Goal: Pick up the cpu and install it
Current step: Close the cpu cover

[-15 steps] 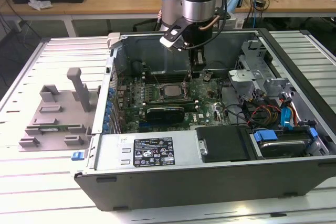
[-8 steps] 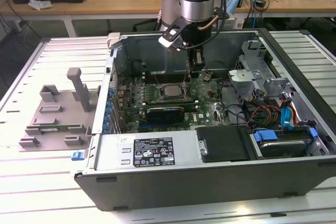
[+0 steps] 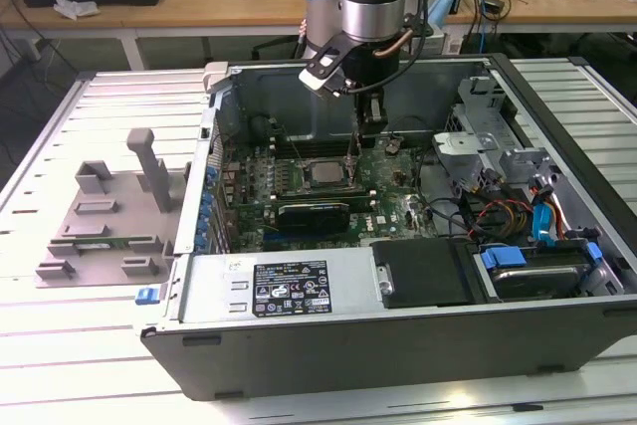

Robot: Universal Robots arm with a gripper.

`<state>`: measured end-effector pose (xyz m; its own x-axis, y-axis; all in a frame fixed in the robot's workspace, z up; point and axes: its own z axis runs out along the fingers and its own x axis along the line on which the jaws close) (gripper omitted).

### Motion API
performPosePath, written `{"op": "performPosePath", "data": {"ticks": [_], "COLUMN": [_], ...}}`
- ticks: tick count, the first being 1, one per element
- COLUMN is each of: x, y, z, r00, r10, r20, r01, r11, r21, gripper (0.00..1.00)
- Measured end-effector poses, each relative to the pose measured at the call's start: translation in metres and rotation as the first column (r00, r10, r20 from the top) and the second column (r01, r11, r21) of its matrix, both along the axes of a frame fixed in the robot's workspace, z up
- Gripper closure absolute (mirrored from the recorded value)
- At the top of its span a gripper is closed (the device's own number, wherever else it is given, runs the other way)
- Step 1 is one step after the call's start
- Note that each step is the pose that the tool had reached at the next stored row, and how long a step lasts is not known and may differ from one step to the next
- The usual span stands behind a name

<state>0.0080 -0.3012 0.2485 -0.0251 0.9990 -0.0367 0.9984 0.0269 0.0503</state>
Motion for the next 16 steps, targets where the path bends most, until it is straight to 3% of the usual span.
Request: {"op": "performPosePath", "data": {"ticks": [16], "x": [-0.0078], "y": [0.0], "z": [-0.0001], "r00": [1.0], "r10": [0.0], "r20": [0.0], "r01": [0.0], "r11": [1.0], "r21": [0.0], "gripper": [0.89]}}
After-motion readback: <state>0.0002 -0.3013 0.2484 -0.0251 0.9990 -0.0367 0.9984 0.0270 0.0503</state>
